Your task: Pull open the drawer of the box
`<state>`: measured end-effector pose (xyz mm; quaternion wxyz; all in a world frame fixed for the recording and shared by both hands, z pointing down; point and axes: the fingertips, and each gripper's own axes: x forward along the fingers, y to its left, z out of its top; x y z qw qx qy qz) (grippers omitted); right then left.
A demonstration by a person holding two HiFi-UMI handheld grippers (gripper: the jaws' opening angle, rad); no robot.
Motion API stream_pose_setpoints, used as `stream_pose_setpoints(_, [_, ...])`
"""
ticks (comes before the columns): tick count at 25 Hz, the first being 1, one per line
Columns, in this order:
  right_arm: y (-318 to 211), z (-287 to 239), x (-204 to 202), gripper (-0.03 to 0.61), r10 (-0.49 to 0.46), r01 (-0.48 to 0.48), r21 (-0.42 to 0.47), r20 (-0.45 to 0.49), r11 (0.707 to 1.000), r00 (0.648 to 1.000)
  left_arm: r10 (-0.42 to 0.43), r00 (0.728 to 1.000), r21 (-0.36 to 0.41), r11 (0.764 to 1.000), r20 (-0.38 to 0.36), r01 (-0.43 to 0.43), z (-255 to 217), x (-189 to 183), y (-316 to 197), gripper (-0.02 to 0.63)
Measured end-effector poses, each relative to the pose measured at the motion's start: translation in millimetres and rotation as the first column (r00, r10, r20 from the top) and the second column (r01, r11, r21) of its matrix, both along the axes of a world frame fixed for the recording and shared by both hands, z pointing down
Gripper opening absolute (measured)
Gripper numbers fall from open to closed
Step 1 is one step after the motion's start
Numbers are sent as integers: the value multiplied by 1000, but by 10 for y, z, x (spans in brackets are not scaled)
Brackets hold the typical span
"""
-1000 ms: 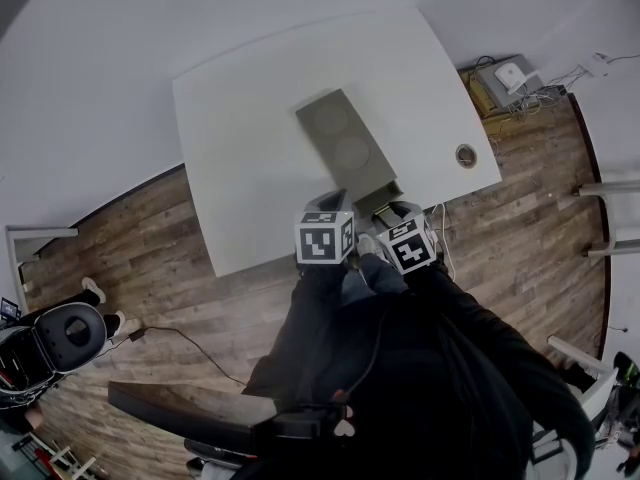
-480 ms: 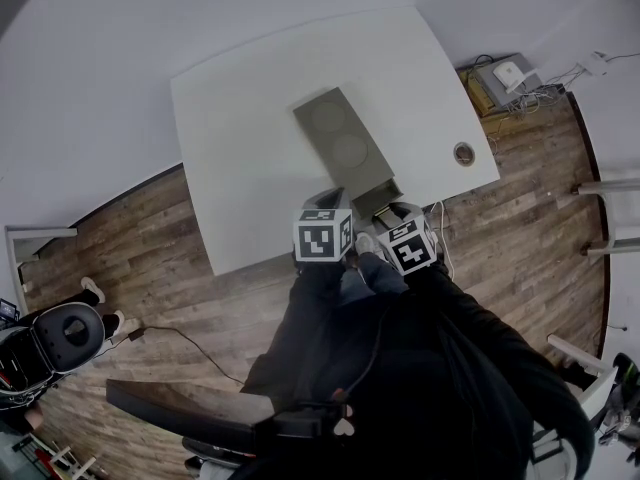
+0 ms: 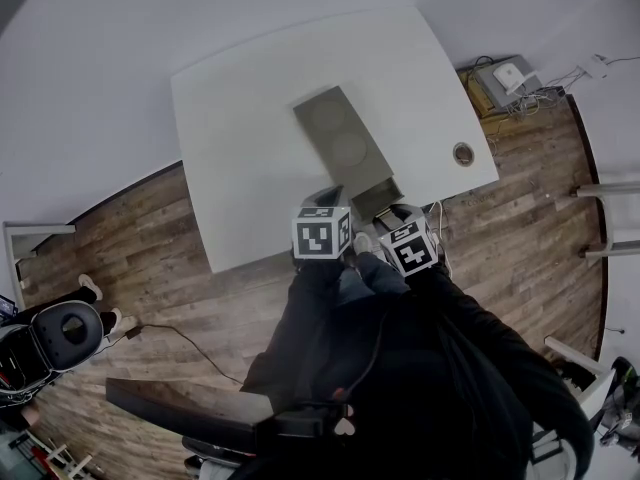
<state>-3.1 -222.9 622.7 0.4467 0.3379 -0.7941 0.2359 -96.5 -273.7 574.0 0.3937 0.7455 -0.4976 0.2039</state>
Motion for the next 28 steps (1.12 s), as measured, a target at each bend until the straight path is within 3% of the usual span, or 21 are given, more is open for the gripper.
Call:
stream_pose_setpoints(12, [63, -7, 22, 164, 0, 0, -9, -1, 1000, 1000, -21, 1000, -7, 1000, -18, 21, -6, -20, 6, -5])
stream_pose_setpoints(28, [117, 3, 27, 164, 1, -1, -16, -5, 1000, 1000, 7, 1000, -10, 1000, 10, -7, 1, -42, 5, -5])
